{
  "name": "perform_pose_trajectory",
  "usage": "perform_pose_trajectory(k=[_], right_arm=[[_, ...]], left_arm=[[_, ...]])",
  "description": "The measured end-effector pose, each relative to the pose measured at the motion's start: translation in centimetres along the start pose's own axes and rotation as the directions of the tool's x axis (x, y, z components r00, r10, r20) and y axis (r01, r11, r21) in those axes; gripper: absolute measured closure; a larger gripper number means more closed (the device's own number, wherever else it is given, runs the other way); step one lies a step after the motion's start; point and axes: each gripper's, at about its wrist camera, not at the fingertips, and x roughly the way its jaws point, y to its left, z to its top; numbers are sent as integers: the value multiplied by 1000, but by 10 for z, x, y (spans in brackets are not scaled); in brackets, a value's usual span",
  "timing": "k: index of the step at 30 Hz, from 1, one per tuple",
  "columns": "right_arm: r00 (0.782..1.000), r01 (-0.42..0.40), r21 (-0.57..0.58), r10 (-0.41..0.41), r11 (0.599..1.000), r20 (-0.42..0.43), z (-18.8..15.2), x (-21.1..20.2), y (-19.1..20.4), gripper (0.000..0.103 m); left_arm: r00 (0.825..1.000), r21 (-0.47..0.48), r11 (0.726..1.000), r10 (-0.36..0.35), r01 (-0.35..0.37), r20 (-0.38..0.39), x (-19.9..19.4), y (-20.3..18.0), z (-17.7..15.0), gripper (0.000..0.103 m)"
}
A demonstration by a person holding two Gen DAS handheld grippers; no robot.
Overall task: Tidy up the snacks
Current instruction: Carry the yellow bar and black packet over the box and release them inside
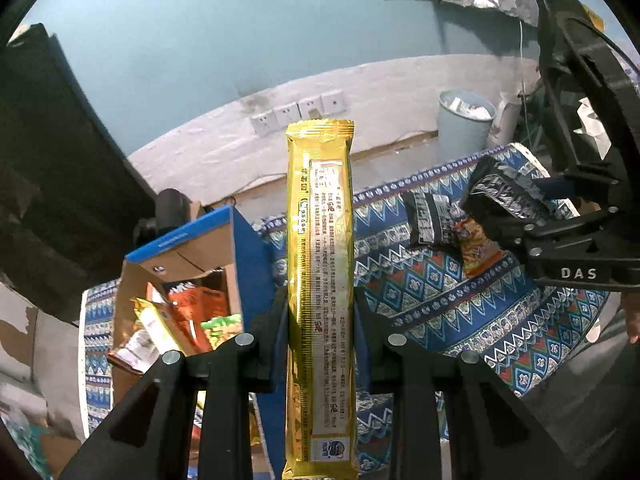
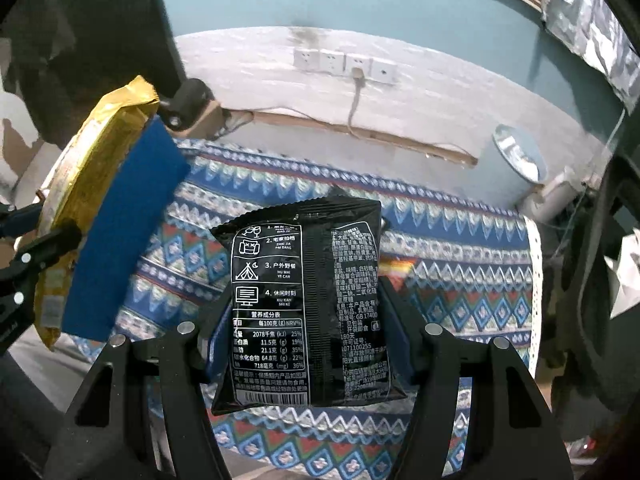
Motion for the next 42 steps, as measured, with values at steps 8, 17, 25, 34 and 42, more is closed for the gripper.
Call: perform_pose_trajectory(k=[8, 17, 25, 34, 42], right_arm=[[998, -45, -61, 48, 997, 47, 23, -15, 40, 39], [994, -88, -132, 97, 987, 59, 47, -15, 90, 39], [991, -123, -190, 132, 974, 36, 62, -1, 134, 39], [984, -172, -242, 177, 955, -3, 82, 24, 186, 39], [971, -239, -242, 229, 940, -71, 94, 59, 228, 39]], left_arm=[[999, -27, 999, 27, -26, 35, -16, 27, -5, 74], [997, -95, 994, 65, -61, 43, -20, 72, -18, 74], [994, -186, 977, 109, -105, 9, -6, 122, -34, 74], [985, -278, 946, 156, -169, -69, 18, 168, -55, 74], [978, -324, 925, 163, -197, -128, 36, 194, -70, 74]])
